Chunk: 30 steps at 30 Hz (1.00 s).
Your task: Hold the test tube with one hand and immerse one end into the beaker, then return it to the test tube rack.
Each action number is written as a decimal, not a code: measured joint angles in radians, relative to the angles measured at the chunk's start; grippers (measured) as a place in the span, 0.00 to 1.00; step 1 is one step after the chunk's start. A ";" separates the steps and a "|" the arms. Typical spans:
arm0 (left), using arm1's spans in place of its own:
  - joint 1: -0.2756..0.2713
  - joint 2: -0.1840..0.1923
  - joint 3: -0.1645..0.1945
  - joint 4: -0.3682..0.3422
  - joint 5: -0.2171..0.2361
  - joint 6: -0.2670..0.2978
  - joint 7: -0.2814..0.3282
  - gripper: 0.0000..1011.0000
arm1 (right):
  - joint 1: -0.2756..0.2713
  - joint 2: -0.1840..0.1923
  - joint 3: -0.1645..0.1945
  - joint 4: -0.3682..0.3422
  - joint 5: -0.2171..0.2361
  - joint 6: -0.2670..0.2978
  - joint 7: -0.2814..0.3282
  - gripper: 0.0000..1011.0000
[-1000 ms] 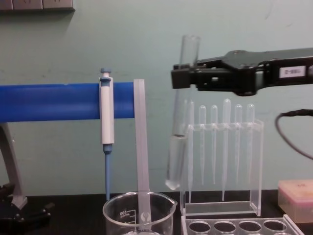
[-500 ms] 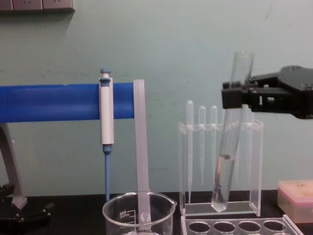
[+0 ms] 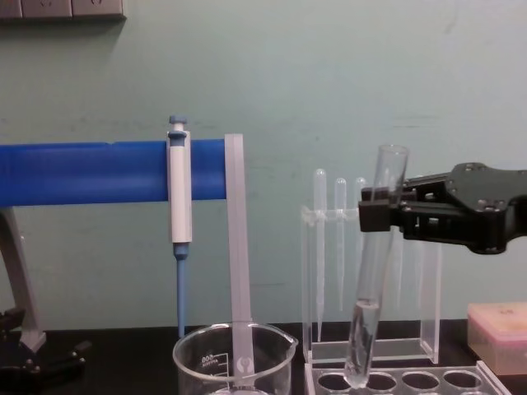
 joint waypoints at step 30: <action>0.000 0.000 0.000 0.000 0.000 0.000 0.000 0.99 | -0.012 -0.013 0.018 0.073 -0.041 -0.020 -0.001 0.22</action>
